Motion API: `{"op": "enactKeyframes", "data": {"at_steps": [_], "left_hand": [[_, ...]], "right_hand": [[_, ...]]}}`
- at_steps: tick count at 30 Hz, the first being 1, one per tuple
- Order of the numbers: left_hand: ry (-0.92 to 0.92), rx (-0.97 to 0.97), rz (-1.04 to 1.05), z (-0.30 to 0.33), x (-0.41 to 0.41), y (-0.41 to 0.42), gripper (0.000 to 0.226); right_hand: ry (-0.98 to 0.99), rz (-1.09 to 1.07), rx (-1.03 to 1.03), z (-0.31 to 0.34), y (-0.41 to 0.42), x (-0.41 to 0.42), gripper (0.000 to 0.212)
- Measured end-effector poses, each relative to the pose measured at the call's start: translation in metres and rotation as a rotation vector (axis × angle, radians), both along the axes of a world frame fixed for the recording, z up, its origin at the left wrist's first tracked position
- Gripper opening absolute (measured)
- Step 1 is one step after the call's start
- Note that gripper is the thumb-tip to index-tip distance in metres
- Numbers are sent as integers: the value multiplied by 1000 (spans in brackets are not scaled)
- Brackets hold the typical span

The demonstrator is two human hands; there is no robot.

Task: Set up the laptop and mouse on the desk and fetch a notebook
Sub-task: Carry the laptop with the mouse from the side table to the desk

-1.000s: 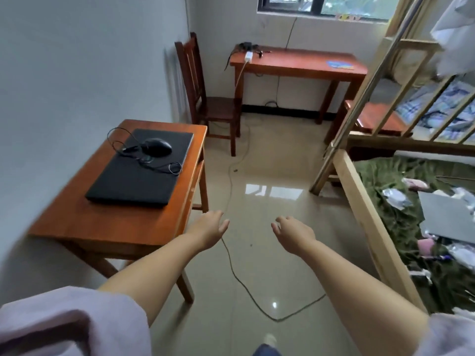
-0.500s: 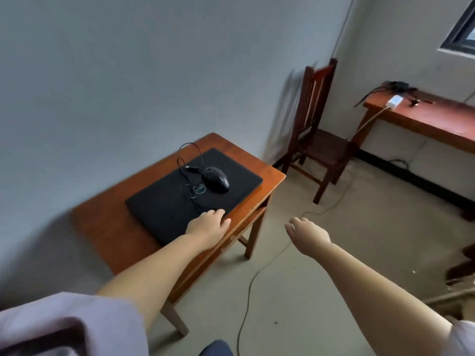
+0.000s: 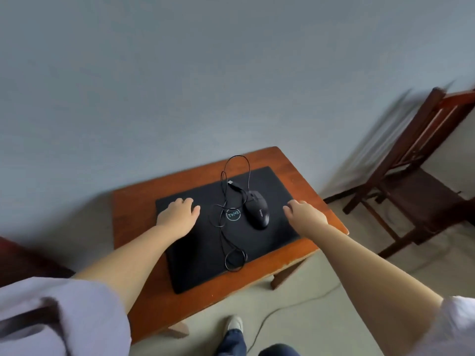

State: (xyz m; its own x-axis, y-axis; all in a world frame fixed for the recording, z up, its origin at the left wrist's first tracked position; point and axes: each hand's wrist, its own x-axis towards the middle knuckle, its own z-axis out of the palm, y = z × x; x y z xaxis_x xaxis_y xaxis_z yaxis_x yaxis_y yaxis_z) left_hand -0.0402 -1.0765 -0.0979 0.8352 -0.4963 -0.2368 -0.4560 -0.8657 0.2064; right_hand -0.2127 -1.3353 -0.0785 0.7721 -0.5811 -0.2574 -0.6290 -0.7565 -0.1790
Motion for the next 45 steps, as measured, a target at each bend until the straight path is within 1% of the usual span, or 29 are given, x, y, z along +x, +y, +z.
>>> {"op": "enactKeyframes", "data": {"at_steps": [4,7,10,12,14,16,18,23,25,28,31,33,35,40,45], "left_hand": [[20,95,227,-14,1,15,48],[149,46,497,-25,-12,23,54],[221,-17,679,-32,-21,18,60],[252,-61,839,-33,-18,11,60],[324,-107,986,-35,-10,8,62],[385,-176,1065,-38,-3,8,64],[399,-251,1100,-44,1,9,64],[312,-337,1192,-54,1,7,66],[296,-346,1181,-54,2,3,66],[269,-348,1101,-46,8,-13,66],[251,-334,956,-31,20,-39,66],[252,-349,842,-22,29,-62,62],[262,-361,741,-15,35,-88,64],[297,-370,525,-5,21,-165,62],[355,-346,292,8,-30,-252,62]], "right_hand": [[38,10,21,-16,-31,15,44],[89,-8,88,-28,-47,27,44],[89,-108,211,-39,-55,41,51],[76,-205,284,-45,-58,52,55],[78,-314,344,-50,-61,63,58],[78,-400,379,-55,-64,69,61],[82,-404,378,-60,-67,70,66],[7,-430,427,-69,-71,65,72],[-34,-451,422,-69,-73,60,71],[-101,-516,393,-64,-82,47,69],[-171,-606,369,-57,-91,27,67],[-232,-682,377,-50,-98,10,63],[-292,-756,378,-42,-105,-11,61],[-414,-984,331,-27,-123,-82,54],[-473,-1243,259,-21,-127,-181,54]]}}
